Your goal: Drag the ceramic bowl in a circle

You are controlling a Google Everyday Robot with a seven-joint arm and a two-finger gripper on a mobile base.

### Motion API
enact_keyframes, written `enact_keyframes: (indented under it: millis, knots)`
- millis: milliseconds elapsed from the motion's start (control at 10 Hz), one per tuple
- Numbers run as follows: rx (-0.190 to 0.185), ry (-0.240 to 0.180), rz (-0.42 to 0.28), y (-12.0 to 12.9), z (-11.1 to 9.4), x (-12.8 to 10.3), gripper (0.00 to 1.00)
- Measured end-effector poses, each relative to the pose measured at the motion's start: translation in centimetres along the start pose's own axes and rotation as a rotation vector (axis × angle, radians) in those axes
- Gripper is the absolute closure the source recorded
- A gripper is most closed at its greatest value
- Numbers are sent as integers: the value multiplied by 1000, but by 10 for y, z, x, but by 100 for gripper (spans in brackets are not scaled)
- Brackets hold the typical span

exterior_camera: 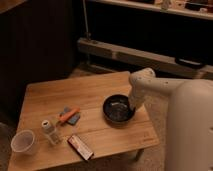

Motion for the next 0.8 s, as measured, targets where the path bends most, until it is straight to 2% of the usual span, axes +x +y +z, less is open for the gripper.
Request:
enact_keyframes:
  millis: [200, 300, 600, 800]
  knots:
    - [13, -13, 15, -1, -9, 30, 100]
    - [30, -22, 21, -3, -20, 53, 100]
    - [70, -13, 17, -6, -37, 104, 100]
    - [69, 3, -6, 0, -34, 119, 100]
